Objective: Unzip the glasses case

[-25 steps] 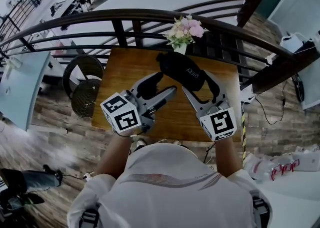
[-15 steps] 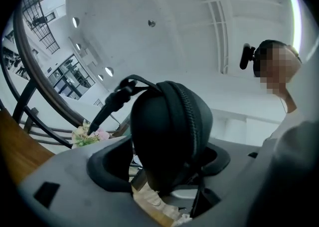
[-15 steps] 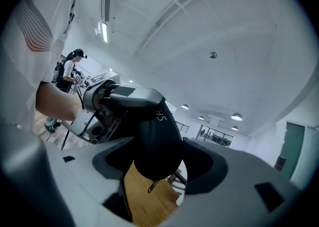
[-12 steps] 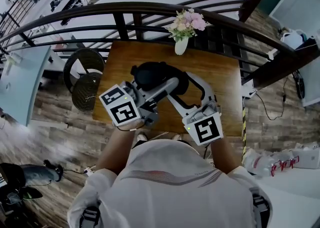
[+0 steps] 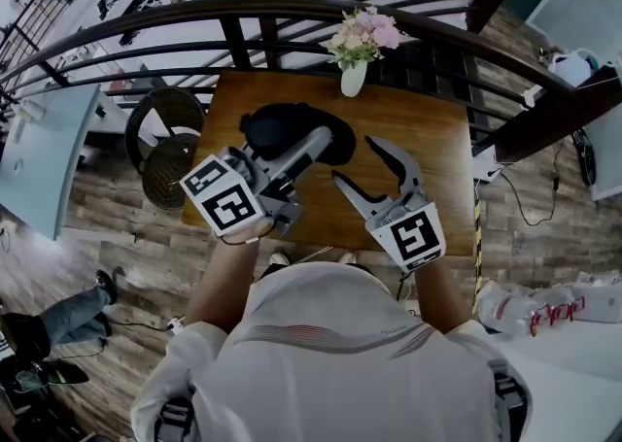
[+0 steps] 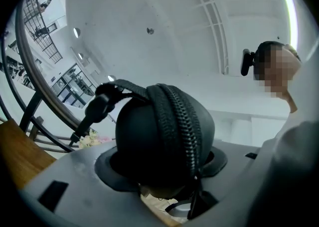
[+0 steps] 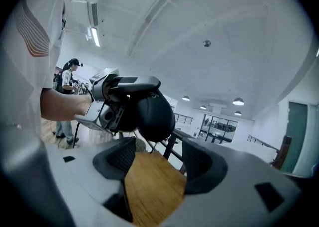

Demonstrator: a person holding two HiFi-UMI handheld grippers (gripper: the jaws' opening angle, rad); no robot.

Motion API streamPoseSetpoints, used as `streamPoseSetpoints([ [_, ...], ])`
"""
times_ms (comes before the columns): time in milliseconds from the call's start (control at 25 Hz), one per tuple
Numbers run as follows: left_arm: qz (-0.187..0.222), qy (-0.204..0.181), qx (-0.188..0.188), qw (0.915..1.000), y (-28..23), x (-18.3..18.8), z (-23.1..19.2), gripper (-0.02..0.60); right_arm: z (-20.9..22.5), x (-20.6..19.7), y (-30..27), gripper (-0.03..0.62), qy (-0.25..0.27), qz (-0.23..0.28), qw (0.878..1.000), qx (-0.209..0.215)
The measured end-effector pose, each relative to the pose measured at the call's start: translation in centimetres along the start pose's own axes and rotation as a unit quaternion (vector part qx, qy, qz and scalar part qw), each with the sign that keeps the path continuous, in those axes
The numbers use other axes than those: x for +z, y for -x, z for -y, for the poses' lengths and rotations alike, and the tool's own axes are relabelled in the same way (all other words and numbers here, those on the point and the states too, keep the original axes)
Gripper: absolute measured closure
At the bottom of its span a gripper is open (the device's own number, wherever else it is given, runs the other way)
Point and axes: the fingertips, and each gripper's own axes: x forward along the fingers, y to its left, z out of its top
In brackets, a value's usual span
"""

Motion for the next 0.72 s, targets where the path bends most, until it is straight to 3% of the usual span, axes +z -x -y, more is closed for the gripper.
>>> streamPoseSetpoints([
  [160,0.0,-0.004,0.002,1.0,0.1,0.3,-0.2,0.299,-0.1,-2.1,-0.4,0.355,-0.018,-0.038,0.999,0.005],
  [520,-0.014,-0.005,0.003,0.9999,-0.8,-0.9,-0.4,0.299,0.4,-2.7,-1.2,0.542,-0.053,-0.037,0.998,-0.003],
  [640,-0.018,-0.009,0.006,0.9998,-0.7,-1.0,-0.5,0.299,0.7,-2.8,-1.2,0.543,-0.058,-0.038,0.998,-0.003],
  [720,-0.023,-0.017,0.008,0.9996,-0.6,-1.2,-0.6,0.301,0.7,-3.1,-1.4,0.543,-0.034,-0.047,0.998,-0.009],
])
